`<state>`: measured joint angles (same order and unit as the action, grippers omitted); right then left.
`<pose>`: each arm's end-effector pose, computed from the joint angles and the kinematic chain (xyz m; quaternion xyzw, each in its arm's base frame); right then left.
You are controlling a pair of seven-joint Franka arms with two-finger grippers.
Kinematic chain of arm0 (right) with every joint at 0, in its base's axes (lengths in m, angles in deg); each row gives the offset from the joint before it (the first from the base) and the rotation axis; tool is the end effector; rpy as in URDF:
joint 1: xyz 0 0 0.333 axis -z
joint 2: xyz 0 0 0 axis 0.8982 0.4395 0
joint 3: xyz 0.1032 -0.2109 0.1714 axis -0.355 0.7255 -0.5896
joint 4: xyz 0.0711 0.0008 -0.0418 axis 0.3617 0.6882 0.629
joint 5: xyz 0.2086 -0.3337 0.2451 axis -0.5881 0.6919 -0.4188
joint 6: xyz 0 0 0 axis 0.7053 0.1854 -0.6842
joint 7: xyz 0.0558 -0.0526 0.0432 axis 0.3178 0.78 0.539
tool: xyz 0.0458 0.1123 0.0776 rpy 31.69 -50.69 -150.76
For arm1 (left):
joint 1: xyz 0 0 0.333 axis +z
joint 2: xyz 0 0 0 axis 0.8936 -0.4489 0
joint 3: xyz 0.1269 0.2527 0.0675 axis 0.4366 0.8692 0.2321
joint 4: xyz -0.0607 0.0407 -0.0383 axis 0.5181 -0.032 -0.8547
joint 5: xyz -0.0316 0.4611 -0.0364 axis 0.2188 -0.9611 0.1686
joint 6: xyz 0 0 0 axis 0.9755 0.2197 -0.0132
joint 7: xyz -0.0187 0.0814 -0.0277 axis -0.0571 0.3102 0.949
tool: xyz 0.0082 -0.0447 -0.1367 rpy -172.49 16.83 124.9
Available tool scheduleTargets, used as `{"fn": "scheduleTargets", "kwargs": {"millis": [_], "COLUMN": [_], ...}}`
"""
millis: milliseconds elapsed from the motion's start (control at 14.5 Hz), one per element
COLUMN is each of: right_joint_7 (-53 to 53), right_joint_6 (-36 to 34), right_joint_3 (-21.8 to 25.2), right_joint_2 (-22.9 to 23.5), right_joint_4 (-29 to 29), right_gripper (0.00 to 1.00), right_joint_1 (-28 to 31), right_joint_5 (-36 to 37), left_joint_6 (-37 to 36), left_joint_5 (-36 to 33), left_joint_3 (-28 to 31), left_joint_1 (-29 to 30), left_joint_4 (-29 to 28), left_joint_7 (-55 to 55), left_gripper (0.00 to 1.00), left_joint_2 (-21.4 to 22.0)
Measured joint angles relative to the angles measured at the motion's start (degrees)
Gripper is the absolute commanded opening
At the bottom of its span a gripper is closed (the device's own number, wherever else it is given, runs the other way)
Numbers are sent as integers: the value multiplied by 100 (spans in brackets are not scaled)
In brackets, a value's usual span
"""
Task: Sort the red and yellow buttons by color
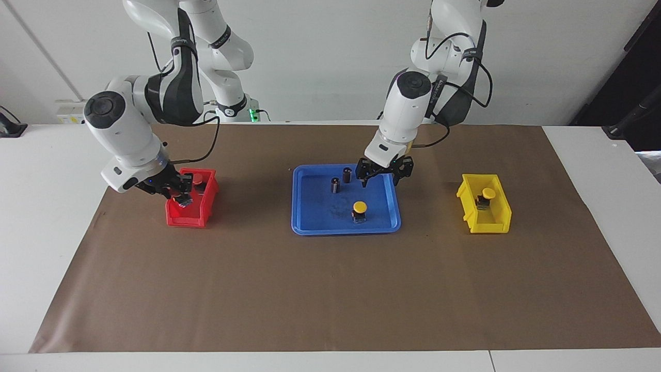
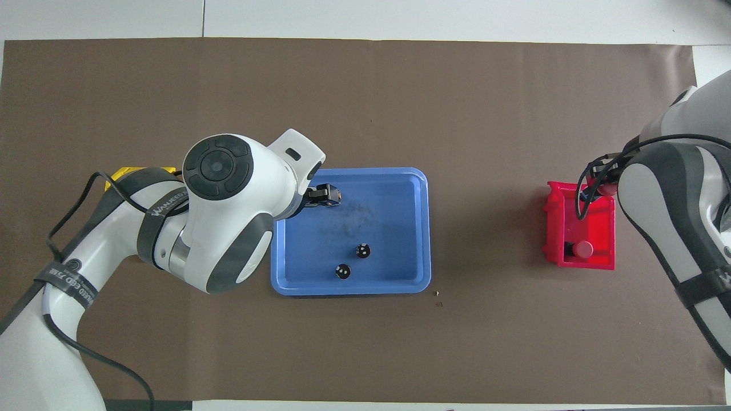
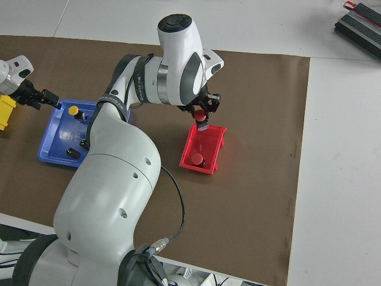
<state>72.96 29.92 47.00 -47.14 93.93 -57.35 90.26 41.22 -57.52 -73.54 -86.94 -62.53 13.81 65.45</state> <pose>0.6340 -0.0325 0.3249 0.9985 0.0302 -0.0425 0.0169 0.5457 -0.3921 0.3163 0.9989 0.0031 0.0062 0.0459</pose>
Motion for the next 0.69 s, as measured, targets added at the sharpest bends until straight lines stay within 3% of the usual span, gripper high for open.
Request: {"fn": "scheduleTargets", "kwargs": {"millis": [345,553,691], "right_joint_7": [-89,-234,-259], "right_joint_6": [1060,1366,1575], "right_joint_3": [-42,-36,-35], "right_joint_2": [-319,-444,-500], "right_joint_4": [1054,1367,1576], "right_gripper": [29,29,29], "right_joint_1": [40,176,218], "right_joint_5": [0,0,0], "left_joint_6": [260,363,364], "left_joint_5": [-146,-253,-433], "left_joint_3": [9,45,75], "left_joint_1": [-361,-374,-373], "left_joint_4": [382,437,439], "left_joint_7": [383,408,409], "left_gripper": [95,72,71], "left_joint_2": [-763,-914,-923]}}
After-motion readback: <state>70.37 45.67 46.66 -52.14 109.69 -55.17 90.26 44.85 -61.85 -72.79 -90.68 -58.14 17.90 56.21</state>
